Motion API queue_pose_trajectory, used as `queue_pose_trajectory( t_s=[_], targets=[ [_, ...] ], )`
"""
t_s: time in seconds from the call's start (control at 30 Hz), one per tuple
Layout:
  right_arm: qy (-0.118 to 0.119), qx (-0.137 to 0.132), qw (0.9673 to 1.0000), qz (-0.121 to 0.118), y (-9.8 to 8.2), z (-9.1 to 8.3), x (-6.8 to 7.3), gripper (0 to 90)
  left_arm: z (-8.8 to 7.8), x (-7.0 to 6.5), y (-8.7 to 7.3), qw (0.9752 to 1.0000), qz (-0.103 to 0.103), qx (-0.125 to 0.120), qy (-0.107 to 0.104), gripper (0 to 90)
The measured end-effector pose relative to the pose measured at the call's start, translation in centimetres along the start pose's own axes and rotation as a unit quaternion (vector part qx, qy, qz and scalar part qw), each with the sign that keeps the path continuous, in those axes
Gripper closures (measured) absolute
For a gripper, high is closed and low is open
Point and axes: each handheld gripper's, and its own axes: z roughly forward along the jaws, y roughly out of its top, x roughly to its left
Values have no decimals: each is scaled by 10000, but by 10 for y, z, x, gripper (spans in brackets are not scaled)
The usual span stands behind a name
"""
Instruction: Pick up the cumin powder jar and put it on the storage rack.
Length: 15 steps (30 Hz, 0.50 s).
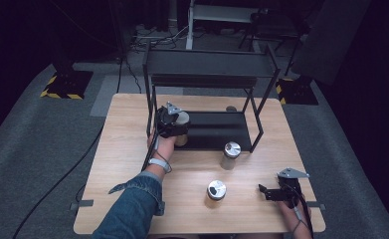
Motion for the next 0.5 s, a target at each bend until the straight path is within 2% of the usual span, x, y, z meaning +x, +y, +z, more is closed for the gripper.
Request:
queue_pose_trajectory(
  t_s=[0.17,0.23,0.37,0.5],
  targets=[
    [0,0,10000,0,0,0,0,25,1,0,-2,10000,47,-64,17,316],
    [1,-1,10000,0,0,0,0,25,-1,-3,-1,9999,71,-99,123,252],
    [0,0,10000,0,0,0,0,25,-6,-3,0,9999,41,-86,118,158],
    [-1,-1,10000,-1,0,0,0,25,-19,-5,1,9997,198,-105,71,106]
  ],
)
